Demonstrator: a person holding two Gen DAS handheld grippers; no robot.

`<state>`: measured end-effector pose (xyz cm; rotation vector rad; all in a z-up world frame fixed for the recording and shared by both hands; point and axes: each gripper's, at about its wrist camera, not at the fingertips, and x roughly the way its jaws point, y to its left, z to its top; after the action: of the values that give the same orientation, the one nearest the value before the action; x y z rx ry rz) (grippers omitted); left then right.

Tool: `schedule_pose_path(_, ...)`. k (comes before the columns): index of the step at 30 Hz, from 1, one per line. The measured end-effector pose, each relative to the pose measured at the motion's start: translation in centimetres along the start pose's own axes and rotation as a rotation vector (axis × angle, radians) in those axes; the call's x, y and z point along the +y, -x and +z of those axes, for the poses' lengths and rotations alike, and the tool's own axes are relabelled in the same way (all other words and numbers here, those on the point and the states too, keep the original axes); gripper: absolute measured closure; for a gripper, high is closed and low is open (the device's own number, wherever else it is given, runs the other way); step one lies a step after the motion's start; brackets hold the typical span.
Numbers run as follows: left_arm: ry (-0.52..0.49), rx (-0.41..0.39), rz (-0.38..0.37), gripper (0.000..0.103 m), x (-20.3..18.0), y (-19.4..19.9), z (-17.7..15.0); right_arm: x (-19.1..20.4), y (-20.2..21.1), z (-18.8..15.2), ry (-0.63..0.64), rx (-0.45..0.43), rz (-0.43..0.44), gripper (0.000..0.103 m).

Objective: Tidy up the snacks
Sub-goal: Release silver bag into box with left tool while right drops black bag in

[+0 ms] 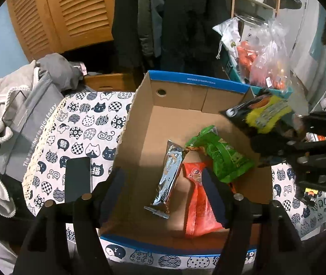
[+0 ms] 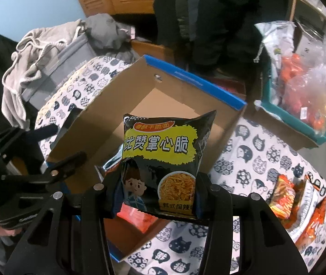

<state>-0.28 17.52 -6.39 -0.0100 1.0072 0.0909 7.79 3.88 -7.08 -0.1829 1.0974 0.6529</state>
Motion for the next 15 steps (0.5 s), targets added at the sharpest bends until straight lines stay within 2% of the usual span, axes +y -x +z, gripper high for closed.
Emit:
schedule_pose_path(8, 0.004, -0.012, 0.015, 0.03, 0.5, 0.6, -0.2, 0.8, -1.8, 0.3, 0.006, 0.044, 0.044, 0.055)
schedule_pose_path(9, 0.003, -0.011, 0.02, 0.03, 0.4, 0.6, -0.2, 0.7, -1.8, 0.3, 0.004, 0.046, 0.055, 0.053)
schedule_pose_path(13, 0.0, -0.01, 0.022, 0.03, 0.3, 0.6, -0.3, 0.5, -1.6, 0.1, -0.003, 0.035, 0.048, 0.031)
schedule_pose_path(15, -0.008, -0.012, 0.022, 0.03, 0.0, 0.7, -0.2, 0.3, -1.1, 0.0, -0.002, 0.02, 0.039, 0.029)
